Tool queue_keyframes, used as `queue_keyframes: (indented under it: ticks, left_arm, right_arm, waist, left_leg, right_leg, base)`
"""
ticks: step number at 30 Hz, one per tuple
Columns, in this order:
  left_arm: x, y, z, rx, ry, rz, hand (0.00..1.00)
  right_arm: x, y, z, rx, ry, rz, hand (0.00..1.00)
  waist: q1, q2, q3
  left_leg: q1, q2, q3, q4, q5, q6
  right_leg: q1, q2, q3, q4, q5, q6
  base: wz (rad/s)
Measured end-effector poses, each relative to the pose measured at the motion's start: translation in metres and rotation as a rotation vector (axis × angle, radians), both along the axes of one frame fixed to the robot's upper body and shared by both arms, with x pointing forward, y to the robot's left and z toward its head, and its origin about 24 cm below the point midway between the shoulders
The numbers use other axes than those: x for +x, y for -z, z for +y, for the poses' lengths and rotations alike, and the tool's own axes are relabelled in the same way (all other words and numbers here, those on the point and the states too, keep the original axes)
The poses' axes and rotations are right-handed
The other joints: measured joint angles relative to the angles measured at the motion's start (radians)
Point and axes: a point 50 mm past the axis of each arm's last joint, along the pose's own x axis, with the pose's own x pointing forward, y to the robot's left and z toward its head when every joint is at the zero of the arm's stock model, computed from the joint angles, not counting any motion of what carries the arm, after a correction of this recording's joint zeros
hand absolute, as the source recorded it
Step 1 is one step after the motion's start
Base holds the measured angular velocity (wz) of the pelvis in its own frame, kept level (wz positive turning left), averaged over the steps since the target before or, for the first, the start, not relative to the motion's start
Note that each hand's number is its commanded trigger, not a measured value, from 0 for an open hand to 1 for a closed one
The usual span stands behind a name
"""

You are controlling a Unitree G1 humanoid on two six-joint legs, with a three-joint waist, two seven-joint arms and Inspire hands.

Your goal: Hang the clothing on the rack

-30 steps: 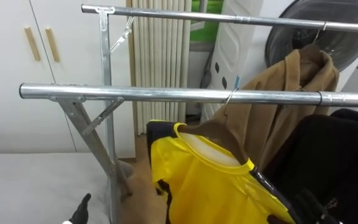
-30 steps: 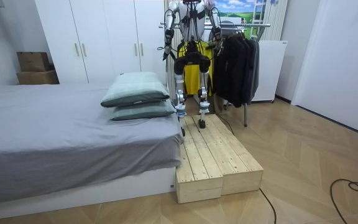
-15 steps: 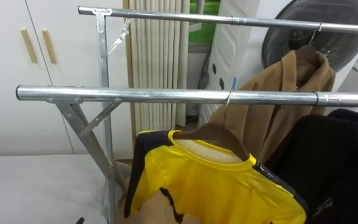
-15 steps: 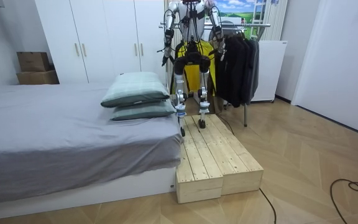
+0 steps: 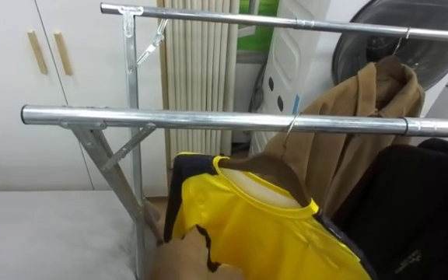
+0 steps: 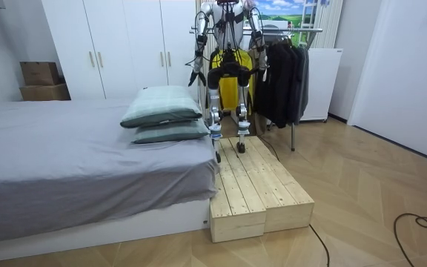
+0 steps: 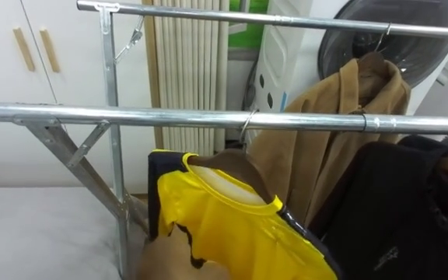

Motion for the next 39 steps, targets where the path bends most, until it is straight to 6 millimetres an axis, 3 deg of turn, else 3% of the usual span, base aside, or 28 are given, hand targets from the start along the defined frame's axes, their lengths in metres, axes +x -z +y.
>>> queue_keyframes:
  ticks: [3, 6, 10, 14, 24, 39]
  left_arm:
    - [-0.011, 0.005, 0.001, 0.002, -0.023, 0.040, 0.00]
    - [-0.022, 0.013, 0.002, -0.013, -0.065, 0.092, 0.00]
    - [-0.028, 0.018, 0.002, -0.041, -0.113, 0.119, 0.00]
    - [-0.027, 0.022, 0.000, -0.077, -0.167, 0.128, 0.00]
    - [-0.036, 0.026, 0.008, -0.326, -0.446, 0.098, 0.00]
    - [-0.032, 0.029, 0.013, -0.467, -0.509, 0.104, 0.00]
  right_arm:
    - [-0.015, 0.005, 0.005, -0.005, -0.044, 0.063, 0.00]
    - [-0.027, 0.011, 0.008, 0.003, -0.040, 0.120, 0.00]
    - [-0.037, 0.016, 0.010, -0.010, -0.047, 0.190, 0.00]
    - [-0.039, 0.017, 0.009, -0.030, -0.050, 0.209, 0.00]
    - [-0.044, 0.020, 0.010, -0.029, -0.013, 0.256, 0.00]
    - [-0.042, 0.024, 0.010, -0.014, 0.034, 0.318, 0.00]
  waist:
    - [0.006, 0.008, 0.0012]
    - [0.003, 0.018, -0.0065]
    - [0.002, 0.029, -0.0047]
    - [0.003, 0.033, -0.0011]
    - [0.004, 0.042, -0.0099]
    - [0.005, 0.053, -0.0135]
  left_leg:
    - [-0.004, 0.000, -0.002, -0.002, -0.001, 0.000]
    - [-0.005, 0.000, -0.003, -0.007, -0.002, 0.000]
    - [-0.005, 0.000, -0.002, -0.009, -0.002, 0.000]
    - [-0.006, 0.002, 0.002, -0.010, -0.004, 0.000]
    - [-0.006, 0.007, 0.002, -0.009, -0.005, -0.001]
    - [-0.006, 0.008, 0.001, -0.007, -0.007, -0.002]
  right_leg:
    - [0.000, 0.000, 0.000, -0.004, 0.001, 0.001]
    - [0.000, 0.000, -0.001, -0.006, 0.002, 0.001]
    - [-0.001, 0.001, 0.001, -0.006, 0.001, 0.001]
    - [-0.004, 0.005, 0.008, -0.008, 0.001, 0.001]
    - [-0.004, 0.010, 0.006, -0.009, 0.000, 0.000]
    - [-0.003, 0.009, 0.002, -0.008, 0.000, -0.001]
  base:
    - [0.00]
    - [0.00]
    - [0.00]
    - [-0.04]
    - [0.00]
    - [0.00]
